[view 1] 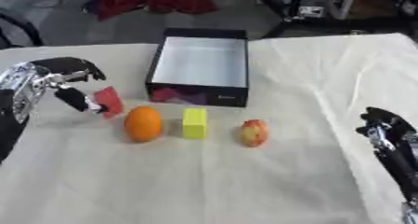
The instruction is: Pick up objects on the table and place them in the box.
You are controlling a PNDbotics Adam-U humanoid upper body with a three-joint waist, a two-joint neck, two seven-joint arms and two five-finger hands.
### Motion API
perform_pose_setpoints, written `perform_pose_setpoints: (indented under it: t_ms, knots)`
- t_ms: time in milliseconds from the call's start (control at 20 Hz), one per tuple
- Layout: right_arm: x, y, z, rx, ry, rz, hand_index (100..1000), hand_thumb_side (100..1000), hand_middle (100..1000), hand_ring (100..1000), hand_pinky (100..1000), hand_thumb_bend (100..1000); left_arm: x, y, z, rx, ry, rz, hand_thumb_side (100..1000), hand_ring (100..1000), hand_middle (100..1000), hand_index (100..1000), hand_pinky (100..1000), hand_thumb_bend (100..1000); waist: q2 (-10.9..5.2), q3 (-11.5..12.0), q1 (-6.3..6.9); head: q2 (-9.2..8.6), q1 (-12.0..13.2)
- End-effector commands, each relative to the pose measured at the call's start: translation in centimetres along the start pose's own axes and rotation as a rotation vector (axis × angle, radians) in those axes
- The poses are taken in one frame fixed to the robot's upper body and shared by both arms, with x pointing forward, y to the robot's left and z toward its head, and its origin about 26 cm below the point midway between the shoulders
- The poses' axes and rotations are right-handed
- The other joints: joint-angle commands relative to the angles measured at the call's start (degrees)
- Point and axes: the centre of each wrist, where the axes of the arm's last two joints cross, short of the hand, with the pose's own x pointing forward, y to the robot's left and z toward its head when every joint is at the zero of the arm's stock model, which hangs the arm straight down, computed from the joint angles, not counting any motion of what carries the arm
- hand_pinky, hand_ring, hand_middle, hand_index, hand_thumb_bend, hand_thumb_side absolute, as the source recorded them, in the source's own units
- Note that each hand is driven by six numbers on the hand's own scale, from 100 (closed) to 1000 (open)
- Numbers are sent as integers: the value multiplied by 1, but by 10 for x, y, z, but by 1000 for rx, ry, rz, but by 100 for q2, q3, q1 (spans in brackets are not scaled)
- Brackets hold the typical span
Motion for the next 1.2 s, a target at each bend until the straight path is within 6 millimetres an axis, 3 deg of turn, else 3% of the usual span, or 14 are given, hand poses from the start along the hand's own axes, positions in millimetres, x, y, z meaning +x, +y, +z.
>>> perform_pose_setpoints:
  t_ms: [50,200,450,600,700,800,850,900,1200]
  knots:
    - [5,-2,-4,1,-25,5,809,685,707,652,743,100,-6,10,2,33,28,3,581,733,770,876,764,491,-114,-1,24,-9,-6]
    - [5,-2,-4,0,-26,3,808,685,707,652,743,100,-3,3,-1,22,25,20,569,716,755,861,756,475,-115,-8,18,-9,-2]
    - [5,-2,-4,1,-27,2,807,686,706,652,743,100,0,-2,-3,2,15,14,361,608,638,757,707,254,-112,-14,20,-9,-1]
    - [5,-2,-5,0,-27,2,807,687,706,652,744,100,-2,-1,-2,33,26,5,276,524,541,679,668,181,-114,-16,19,-9,-3]
    - [5,-2,-4,1,-26,2,807,687,706,652,744,100,-4,4,1,83,36,4,262,510,522,664,663,166,-116,-17,19,-9,0]
    - [5,-2,-4,1,-26,2,807,687,706,652,744,100,-7,15,7,142,41,8,261,501,510,659,663,154,-120,-16,21,-9,4]
    - [5,-2,-4,0,-26,3,807,691,706,652,744,100,-8,24,11,181,41,12,435,497,504,659,666,100,-123,-15,22,-9,3]
    - [5,-3,-4,-1,-26,3,807,686,706,652,744,100,-9,34,16,221,39,14,268,497,503,659,666,153,-125,-15,24,-9,-2]
    - [5,-3,-4,1,-24,6,808,686,706,652,744,100,-4,98,46,432,18,27,274,479,479,659,676,147,-147,-24,40,-9,-11]
